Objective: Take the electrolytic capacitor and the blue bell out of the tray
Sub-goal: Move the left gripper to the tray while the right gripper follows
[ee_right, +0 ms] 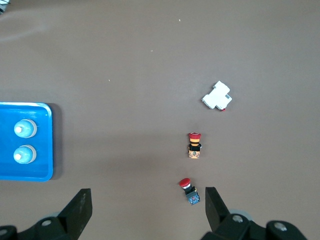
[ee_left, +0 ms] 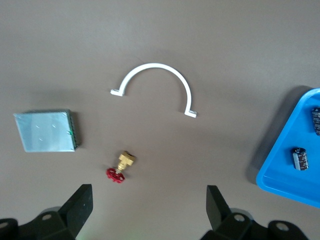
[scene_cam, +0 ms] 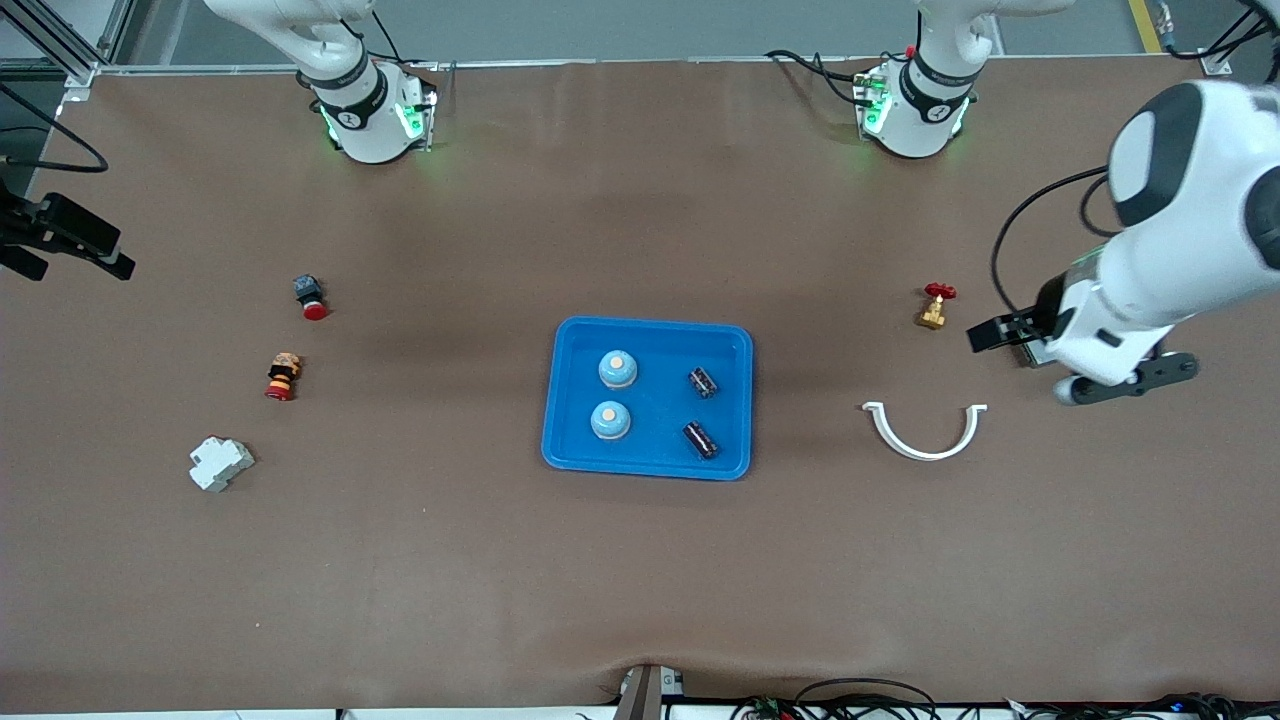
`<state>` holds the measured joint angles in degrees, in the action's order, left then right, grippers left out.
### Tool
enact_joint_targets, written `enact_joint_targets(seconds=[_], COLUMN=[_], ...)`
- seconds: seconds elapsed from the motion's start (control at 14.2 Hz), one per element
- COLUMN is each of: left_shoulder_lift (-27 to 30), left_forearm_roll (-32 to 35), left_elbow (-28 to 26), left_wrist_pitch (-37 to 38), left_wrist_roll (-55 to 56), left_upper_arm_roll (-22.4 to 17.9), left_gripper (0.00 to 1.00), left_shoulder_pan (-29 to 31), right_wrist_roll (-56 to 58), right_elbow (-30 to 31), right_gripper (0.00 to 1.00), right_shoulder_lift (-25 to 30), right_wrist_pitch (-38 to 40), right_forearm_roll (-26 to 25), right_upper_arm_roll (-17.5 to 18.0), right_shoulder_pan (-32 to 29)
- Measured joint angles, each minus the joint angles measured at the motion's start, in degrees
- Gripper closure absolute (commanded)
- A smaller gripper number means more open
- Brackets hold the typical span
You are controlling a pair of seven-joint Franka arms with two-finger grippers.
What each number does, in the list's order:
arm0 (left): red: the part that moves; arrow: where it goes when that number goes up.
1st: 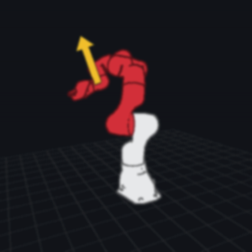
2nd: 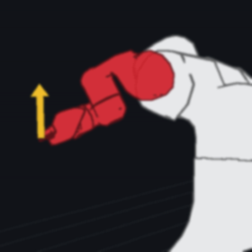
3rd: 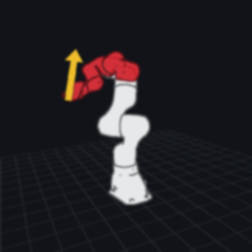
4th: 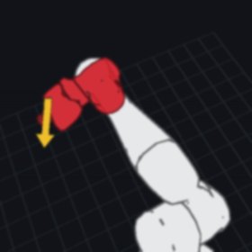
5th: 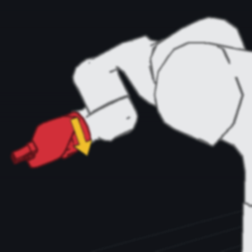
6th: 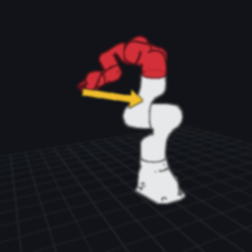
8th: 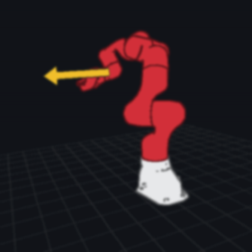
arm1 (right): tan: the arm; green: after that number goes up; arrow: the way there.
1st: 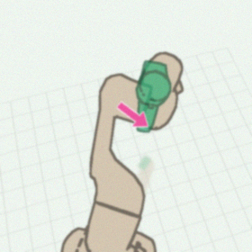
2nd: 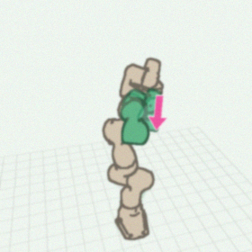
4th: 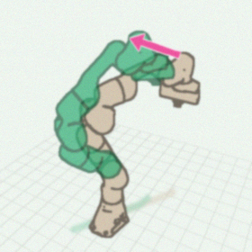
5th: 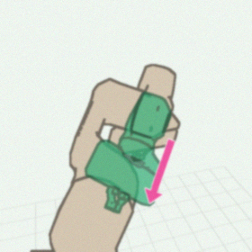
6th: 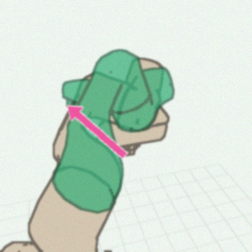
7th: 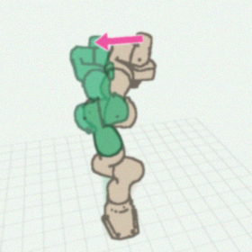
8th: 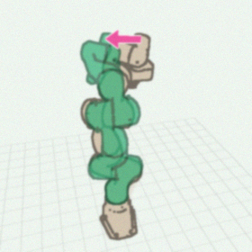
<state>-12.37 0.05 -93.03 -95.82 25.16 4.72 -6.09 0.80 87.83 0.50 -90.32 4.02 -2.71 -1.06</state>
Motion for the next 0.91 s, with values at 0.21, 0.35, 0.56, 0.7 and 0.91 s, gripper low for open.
enact_joint_targets(seconds=[0.21,0.35,0.56,0.7,0.91], left_shoulder_lift=[-3.82,-7.03,-12.50,-15.57,-18.14], left_forearm_roll=[0.03,0.05,0.05,0.05,0.03], left_elbow=[1.87,4.06,7.28,8.70,9.37], left_wrist_pitch=[-0.30,-0.35,-2.49,-6.23,-13.13], left_wrist_roll=[8.87,16.73,27.68,34.38,43.29], left_upper_arm_roll=[0.06,0.06,0.10,0.14,0.19], left_gripper=[0.00,0.00,0.00,0.00,0.00], left_shoulder_pan=[-3.98,-6.16,-9.23,-11.00,-13.53], right_wrist_roll=[-0.01,-0.01,-0.59,-2.38,-3.55], right_elbow=[0.32,0.37,1.00,3.52,9.71], right_gripper=[0.00,0.00,0.00,0.00,0.00], right_shoulder_lift=[-0.93,-1.33,-1.40,-1.47,-1.58], right_wrist_pitch=[1.66,2.74,3.73,2.71,-3.49], right_forearm_roll=[-0.69,-2.31,-4.33,-4.36,-4.17], right_upper_arm_roll=[-0.03,-0.06,0.01,0.34,0.84], right_shoulder_pan=[-0.08,-0.55,-0.73,-0.65,0.30])
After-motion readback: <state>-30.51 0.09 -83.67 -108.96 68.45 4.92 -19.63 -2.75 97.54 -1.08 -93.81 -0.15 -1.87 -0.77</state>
